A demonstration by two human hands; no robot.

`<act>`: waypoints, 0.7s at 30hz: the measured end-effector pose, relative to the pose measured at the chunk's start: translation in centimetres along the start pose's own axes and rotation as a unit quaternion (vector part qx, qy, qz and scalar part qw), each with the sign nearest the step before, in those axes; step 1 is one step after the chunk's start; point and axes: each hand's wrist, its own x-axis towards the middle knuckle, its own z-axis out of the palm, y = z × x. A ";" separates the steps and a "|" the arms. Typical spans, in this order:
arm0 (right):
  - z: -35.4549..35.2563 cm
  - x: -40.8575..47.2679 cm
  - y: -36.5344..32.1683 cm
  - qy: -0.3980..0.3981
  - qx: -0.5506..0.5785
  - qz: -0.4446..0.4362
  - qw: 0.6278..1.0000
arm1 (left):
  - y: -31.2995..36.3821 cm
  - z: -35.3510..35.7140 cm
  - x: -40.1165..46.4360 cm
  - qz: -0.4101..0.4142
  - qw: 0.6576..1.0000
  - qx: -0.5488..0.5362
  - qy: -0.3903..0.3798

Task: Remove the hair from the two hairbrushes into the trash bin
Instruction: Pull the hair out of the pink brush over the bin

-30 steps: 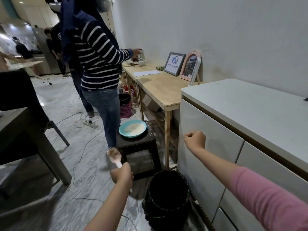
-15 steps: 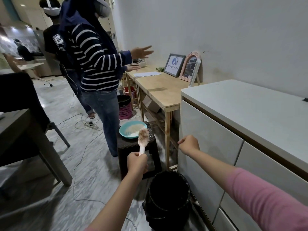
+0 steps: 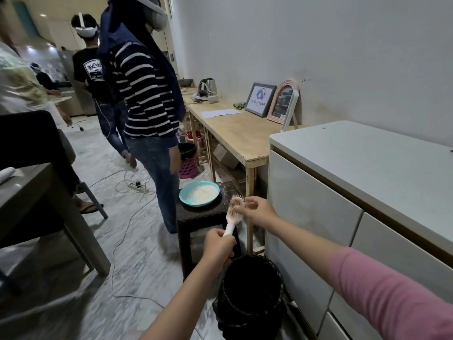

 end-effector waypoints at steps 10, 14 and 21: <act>1.4 0.0 -1.1 0.075 -0.050 -0.006 0.996 | -0.8 0.3 -0.1 0.005 1.000 0.018 0.024; 1.3 0.0 -1.2 0.073 -0.086 -0.011 0.994 | -1.0 0.2 0.4 -0.007 1.000 -0.003 0.023; 1.3 -0.2 -1.5 0.051 -0.181 -0.045 0.981 | -1.1 0.5 1.0 -0.068 0.995 -0.065 0.024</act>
